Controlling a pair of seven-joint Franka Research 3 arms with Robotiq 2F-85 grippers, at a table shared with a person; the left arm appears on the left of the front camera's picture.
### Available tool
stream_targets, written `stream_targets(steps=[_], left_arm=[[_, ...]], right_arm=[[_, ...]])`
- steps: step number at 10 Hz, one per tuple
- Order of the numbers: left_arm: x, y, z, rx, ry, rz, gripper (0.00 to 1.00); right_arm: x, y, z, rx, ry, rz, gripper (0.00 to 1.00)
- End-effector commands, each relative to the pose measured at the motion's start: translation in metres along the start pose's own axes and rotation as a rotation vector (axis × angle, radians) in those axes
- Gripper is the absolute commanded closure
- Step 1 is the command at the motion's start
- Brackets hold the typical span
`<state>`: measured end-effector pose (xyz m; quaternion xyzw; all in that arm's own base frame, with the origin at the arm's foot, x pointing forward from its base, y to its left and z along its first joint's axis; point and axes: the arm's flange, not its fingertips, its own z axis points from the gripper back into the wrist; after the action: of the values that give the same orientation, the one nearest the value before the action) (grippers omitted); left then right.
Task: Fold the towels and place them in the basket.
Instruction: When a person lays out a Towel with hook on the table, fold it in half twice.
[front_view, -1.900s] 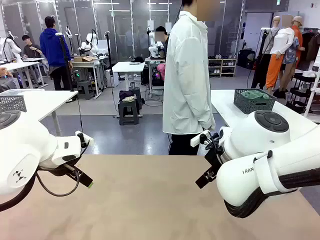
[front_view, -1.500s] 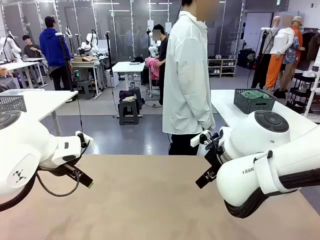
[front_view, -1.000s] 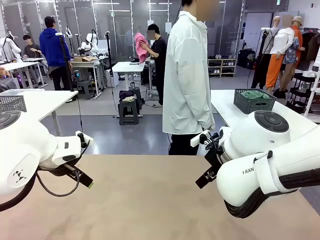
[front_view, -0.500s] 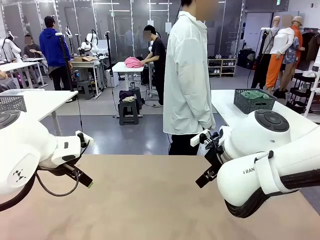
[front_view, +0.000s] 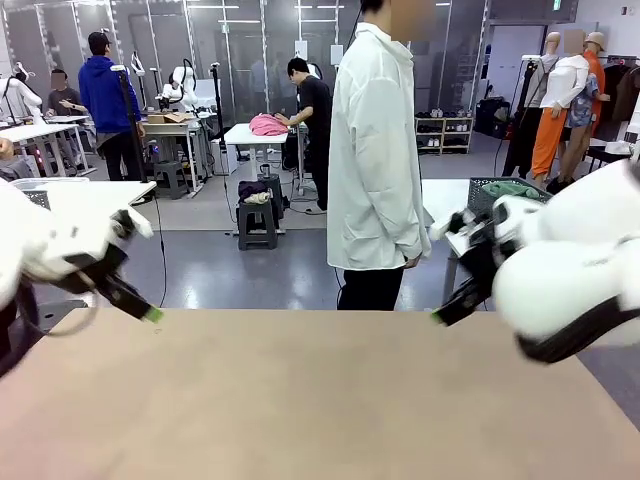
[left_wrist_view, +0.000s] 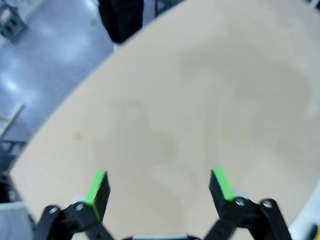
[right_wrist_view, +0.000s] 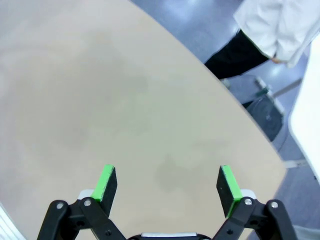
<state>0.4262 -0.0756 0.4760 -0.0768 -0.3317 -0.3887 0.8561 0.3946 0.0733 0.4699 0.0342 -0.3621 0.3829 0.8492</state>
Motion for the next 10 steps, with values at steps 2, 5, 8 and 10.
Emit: stream_targets(steps=[2,5,8,10], left_arm=[[0.006,0.085,0.086,-0.075,-0.053,-0.061,0.00],[-0.017,0.138,0.148,-0.212,-0.116,-0.156,0.00],[-0.036,0.164,0.185,-0.243,-0.156,-0.216,0.00],[-0.043,0.168,0.192,-0.268,-0.169,-0.229,0.00]], right_arm=[[-0.026,-0.070,0.090,0.081,-0.099,0.146,0.00],[-0.043,-0.106,0.163,0.125,-0.203,0.215,0.00],[-0.055,-0.129,0.226,0.144,-0.223,0.252,0.00],[-0.058,-0.138,0.247,0.185,-0.248,0.281,0.00]])
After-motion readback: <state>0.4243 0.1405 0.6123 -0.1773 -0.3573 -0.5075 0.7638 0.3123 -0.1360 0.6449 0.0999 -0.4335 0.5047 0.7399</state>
